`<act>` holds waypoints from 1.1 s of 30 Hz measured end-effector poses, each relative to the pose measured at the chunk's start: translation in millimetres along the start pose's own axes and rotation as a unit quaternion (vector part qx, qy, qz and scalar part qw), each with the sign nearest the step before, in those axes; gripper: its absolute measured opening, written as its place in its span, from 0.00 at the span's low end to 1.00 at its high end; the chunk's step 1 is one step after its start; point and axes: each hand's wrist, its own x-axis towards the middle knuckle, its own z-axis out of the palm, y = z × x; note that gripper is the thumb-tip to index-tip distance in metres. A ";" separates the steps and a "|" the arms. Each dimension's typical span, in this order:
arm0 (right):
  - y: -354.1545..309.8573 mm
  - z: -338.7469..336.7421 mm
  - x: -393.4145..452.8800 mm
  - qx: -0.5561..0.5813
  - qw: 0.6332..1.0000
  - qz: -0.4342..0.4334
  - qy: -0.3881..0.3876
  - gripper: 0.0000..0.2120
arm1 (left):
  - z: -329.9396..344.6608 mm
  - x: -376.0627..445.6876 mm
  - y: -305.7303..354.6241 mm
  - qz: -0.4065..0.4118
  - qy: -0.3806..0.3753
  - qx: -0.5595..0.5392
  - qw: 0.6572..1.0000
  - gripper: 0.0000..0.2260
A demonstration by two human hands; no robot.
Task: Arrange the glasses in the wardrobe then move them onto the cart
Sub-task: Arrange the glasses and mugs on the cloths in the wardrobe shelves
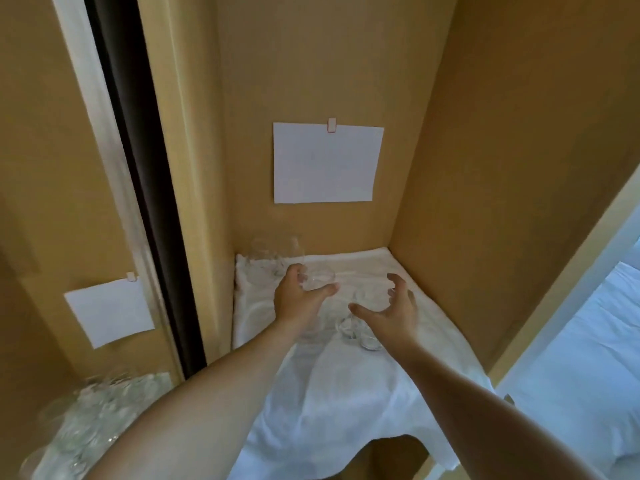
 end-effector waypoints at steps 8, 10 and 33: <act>25.2 25.8 54.4 0.006 0.998 -0.019 -0.057 0.50 | 23.1 28.7 -17.9 -0.016 0.058 0.032 0.998 0.28; 31.2 32.9 70.8 0.010 0.997 -0.026 -0.067 0.50 | 31.8 39.5 -20.6 -0.028 0.070 0.037 0.996 0.27; 104.5 73.1 165.5 0.141 0.969 0.027 -0.202 0.70 | 85.2 110.8 -54.2 -0.089 0.101 0.038 0.990 0.29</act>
